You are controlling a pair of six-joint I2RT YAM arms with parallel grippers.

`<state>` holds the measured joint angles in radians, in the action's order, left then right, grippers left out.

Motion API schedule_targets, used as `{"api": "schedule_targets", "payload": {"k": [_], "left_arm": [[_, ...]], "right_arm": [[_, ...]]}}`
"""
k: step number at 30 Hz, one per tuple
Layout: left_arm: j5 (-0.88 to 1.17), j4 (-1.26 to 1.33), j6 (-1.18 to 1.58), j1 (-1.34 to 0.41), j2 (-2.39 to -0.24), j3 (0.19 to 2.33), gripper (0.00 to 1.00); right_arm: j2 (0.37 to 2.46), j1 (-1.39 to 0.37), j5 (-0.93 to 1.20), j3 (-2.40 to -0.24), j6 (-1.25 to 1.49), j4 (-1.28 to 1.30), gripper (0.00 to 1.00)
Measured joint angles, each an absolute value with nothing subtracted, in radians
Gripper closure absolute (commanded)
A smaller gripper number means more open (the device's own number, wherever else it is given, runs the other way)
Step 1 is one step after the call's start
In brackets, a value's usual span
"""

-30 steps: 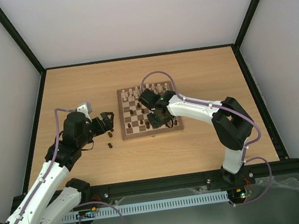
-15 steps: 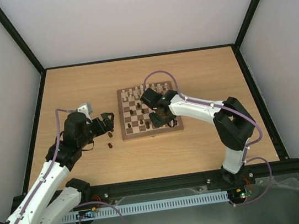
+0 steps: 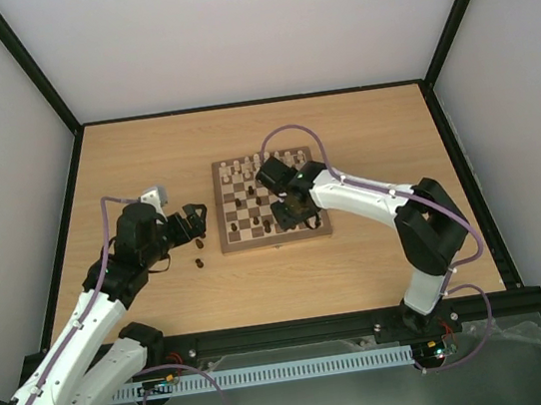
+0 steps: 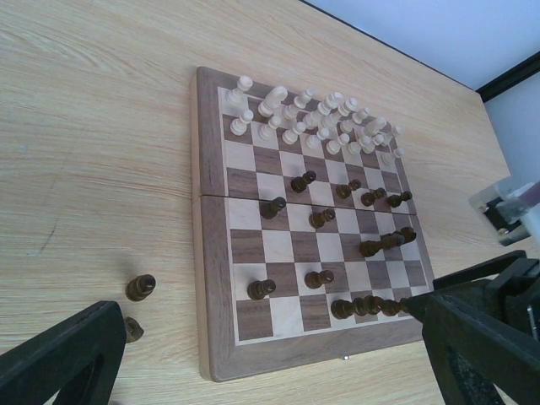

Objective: Set up the chess pieces on the board
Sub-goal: Pick up the chess piece from the chessboard.

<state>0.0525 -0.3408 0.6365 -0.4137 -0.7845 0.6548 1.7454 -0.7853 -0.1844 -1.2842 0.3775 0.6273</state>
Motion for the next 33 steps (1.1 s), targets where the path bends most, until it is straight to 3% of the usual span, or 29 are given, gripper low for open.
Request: {"api": "schedule_targets", "payload": {"k": [14,33], "left_arm": [[0.045,-0.334,0.636,-0.414,-0.776,0.655,0.01],[0.040,-0.334,0.636,-0.414,-0.768,0.655,0.01]], "right_arm": [[1.770,-0.687,-0.174,-1.491,0.349,0.641,0.68],[1.897,-0.687,-0.104,-1.510,0.339,0.645,0.70]]}}
